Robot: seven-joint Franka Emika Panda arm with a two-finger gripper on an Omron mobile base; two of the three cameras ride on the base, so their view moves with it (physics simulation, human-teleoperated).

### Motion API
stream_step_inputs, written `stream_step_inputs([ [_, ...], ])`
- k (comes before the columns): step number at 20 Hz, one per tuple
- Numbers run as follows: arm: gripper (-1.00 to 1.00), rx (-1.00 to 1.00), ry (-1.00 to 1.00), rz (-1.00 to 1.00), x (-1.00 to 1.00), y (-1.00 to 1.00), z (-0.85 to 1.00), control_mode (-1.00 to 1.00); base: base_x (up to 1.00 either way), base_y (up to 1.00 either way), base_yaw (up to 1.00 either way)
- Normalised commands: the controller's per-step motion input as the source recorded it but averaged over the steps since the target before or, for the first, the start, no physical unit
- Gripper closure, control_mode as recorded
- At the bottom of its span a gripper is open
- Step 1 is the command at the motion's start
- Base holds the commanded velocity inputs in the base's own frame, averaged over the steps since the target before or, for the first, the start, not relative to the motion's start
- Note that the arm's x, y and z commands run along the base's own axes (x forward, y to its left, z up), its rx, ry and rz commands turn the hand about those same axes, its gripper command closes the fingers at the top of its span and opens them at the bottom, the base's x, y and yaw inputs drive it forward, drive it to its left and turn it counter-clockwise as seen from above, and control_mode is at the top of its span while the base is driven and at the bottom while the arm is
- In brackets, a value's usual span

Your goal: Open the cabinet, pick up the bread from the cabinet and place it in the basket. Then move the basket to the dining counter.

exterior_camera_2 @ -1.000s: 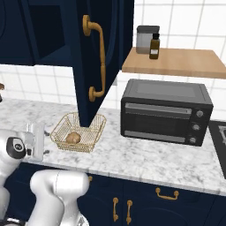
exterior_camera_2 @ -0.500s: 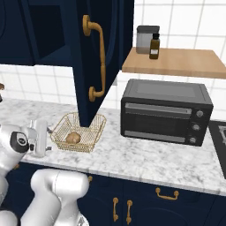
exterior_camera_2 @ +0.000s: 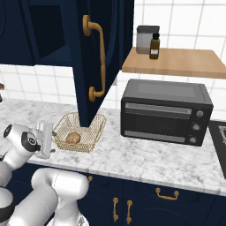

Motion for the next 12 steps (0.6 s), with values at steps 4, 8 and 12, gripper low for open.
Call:
stream_step_inputs([
  [4, -1.0, 0.06, 0.03, 0.0, 0.21, 0.0, -0.36, -1.0, 0.0, 0.0, 0.0],
  [8, 1.0, 0.04, 0.0, 0.0, 0.21, 0.0, -0.28, -1.0, 0.0, 0.0, 0.0],
  [12, 1.0, 0.01, 0.0, 0.0, 0.21, 0.0, -0.17, -1.0, 0.0, 0.0, 0.0],
])
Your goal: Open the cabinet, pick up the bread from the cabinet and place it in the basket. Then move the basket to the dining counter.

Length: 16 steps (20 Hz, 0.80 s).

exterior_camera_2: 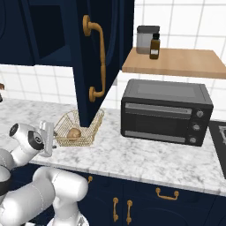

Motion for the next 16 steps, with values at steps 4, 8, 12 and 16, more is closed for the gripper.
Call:
stream_step_inputs([
  [4, 1.0, 0.0, 0.0, 0.0, 0.03, -0.02, -0.08, -1.0, 0.0, 0.0, 0.0],
  [8, 1.0, 0.0, 0.0, 0.0, 0.0, -0.07, 0.0, -1.0, 0.0, 0.0, 0.0],
  [12, 1.0, 0.0, -0.16, 0.0, -0.46, 0.0, 0.05, -1.0, 0.0, 0.0, 0.0],
  [16, 1.0, 0.0, -0.24, 0.0, -0.41, 0.0, 0.16, -1.0, 0.0, 0.0, 0.0],
])
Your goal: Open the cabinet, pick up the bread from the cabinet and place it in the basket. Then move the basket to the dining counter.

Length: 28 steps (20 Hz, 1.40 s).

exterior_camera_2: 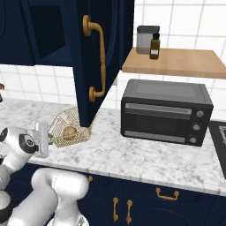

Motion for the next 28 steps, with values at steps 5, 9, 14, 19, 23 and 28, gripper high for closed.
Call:
stream_step_inputs([
  [5, 1.0, 0.04, -0.18, 0.0, -0.34, -0.06, 0.47, -1.0, 0.0, 0.0, 0.0],
  [9, 1.0, 0.02, 0.0, 0.0, -0.24, -0.01, 0.59, -1.0, 0.0, 0.0, 0.0],
  [14, 1.0, 0.0, 0.08, 0.0, -0.12, 0.0, 0.78, -1.0, 0.0, 0.0, 0.0],
  [19, 1.0, 0.03, 0.25, 0.0, -0.18, 0.0, 0.72, -1.0, 0.0, 0.0, 0.0],
  [23, 1.0, 0.1, 0.17, 0.0, -0.5, 0.0, 0.44, -1.0, 0.0, 0.0, 0.0],
  [28, 1.0, 0.13, 0.04, 0.0, -0.51, 0.0, 0.23, -1.0, 0.0, 0.0, 0.0],
])
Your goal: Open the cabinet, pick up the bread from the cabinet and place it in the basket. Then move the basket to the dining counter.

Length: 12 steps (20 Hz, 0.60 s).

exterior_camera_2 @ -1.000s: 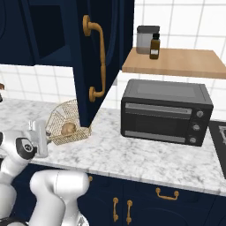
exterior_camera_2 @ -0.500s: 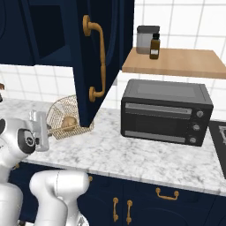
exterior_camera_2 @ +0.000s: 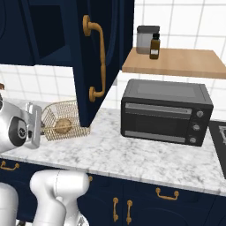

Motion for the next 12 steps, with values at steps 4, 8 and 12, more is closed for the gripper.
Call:
stream_step_inputs([
  [4, 1.0, 0.03, -0.16, -0.03, -0.59, -0.03, 0.17, -1.0, 0.0, 0.0, 0.0],
  [8, 1.0, 0.0, -0.1, 0.0, -0.67, -0.2, 0.21, -1.0, 0.0, 0.0, 0.0],
  [12, 1.0, 0.0, -0.01, 0.0, -0.54, -0.32, 0.29, -1.0, 0.0, 0.0, 0.0],
])
